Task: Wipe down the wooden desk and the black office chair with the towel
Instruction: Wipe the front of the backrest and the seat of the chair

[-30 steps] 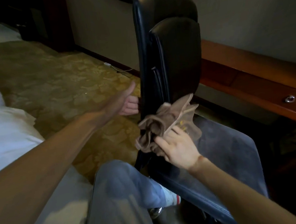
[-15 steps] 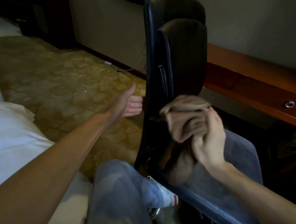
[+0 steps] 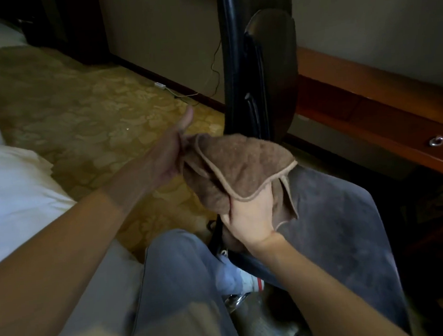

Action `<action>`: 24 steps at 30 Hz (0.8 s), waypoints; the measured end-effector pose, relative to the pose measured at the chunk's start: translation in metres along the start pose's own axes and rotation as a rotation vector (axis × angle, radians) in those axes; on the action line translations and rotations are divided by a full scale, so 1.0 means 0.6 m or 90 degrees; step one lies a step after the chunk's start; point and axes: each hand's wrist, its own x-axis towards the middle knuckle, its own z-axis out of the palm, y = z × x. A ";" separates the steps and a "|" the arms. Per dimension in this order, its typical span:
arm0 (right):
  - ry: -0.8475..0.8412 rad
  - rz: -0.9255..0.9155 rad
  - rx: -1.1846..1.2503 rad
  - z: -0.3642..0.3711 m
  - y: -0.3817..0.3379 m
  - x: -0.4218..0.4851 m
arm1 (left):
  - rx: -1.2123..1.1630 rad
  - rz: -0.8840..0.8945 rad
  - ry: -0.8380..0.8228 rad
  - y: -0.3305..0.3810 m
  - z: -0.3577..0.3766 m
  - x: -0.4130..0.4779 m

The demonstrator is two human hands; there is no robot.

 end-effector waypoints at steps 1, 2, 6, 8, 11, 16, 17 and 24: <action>-0.038 -0.018 -0.021 0.002 0.010 -0.016 | 0.047 -0.031 -0.012 0.004 -0.001 -0.003; -0.088 -0.050 -0.044 0.001 0.020 -0.031 | 0.082 -0.061 -0.024 0.008 -0.001 -0.004; -0.158 -0.238 -0.049 -0.008 0.081 -0.062 | 0.058 -0.092 -0.029 0.012 0.005 -0.003; -0.178 -0.270 0.002 -0.013 0.100 -0.065 | 0.036 -0.081 -0.023 0.012 0.010 -0.006; -0.210 -0.231 0.116 -0.024 0.113 -0.059 | 0.033 -0.074 -0.021 0.011 0.013 -0.005; -0.301 -0.435 0.065 -0.072 0.145 -0.053 | 0.096 -0.067 -0.028 0.008 0.023 -0.010; -0.295 -0.439 0.047 -0.088 0.152 -0.056 | 0.122 -0.064 -0.031 0.013 0.029 -0.012; -0.024 0.090 0.090 -0.224 0.167 -0.084 | 0.346 0.014 -0.048 0.039 0.076 -0.036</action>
